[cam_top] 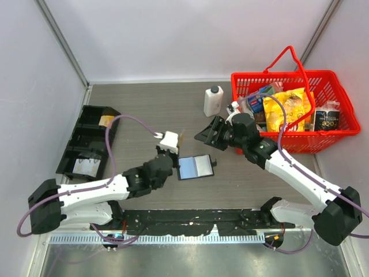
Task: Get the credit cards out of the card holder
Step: Place the credit card in the storage box.
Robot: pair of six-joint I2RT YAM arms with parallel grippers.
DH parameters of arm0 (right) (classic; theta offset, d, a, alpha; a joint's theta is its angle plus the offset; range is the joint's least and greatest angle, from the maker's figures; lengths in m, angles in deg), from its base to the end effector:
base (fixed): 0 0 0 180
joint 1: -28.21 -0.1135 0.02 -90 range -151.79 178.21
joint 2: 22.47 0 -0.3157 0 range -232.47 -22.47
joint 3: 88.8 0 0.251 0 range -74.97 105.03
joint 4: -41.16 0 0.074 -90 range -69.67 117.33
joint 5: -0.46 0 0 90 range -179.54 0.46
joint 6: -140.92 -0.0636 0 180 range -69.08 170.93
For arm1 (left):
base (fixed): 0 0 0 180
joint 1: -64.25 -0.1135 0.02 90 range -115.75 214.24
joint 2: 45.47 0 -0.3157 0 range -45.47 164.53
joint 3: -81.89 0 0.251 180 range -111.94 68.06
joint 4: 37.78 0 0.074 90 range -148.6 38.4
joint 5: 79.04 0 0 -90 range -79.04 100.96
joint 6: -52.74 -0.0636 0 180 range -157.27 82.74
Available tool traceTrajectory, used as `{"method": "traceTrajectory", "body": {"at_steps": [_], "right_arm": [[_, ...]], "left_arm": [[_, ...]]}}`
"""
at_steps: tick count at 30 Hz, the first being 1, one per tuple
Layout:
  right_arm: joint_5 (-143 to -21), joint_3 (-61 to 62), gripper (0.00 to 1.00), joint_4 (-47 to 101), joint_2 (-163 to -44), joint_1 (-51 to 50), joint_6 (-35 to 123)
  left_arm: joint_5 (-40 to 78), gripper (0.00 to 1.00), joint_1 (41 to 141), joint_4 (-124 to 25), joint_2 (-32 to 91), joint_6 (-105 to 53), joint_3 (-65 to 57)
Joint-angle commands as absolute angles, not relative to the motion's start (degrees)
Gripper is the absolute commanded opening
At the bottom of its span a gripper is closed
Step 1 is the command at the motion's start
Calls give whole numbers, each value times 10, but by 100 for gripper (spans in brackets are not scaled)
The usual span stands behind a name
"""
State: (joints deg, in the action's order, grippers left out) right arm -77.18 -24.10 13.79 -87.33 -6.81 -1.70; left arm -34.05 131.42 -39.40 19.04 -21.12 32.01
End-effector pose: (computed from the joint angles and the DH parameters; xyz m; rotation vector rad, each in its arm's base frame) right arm 0.2031 0.1590 0.3357 0.1980 2.2434 1.1192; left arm 0.1350 -0.2049 0.3018 0.2556 1.7627 -0.3215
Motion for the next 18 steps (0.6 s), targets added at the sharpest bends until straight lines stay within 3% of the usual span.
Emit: {"method": "traceTrajectory", "body": {"at_steps": [1,6,12,18], "right_arm": [[-803,-226,64,202,-835,-68,24],[-820,-228,68,195,-804,-68,72],[-869,-241,74,181,-744,-68,129],[-894,-243,74,160,-690,-67,176]], "left_arm": [[-260,0,1211,-481,131,-68,342],[-172,0,1046,-563,88,-12,335],[2,0,747,-645,134,31,276],[-34,0,656,-656,186,32,195]]}}
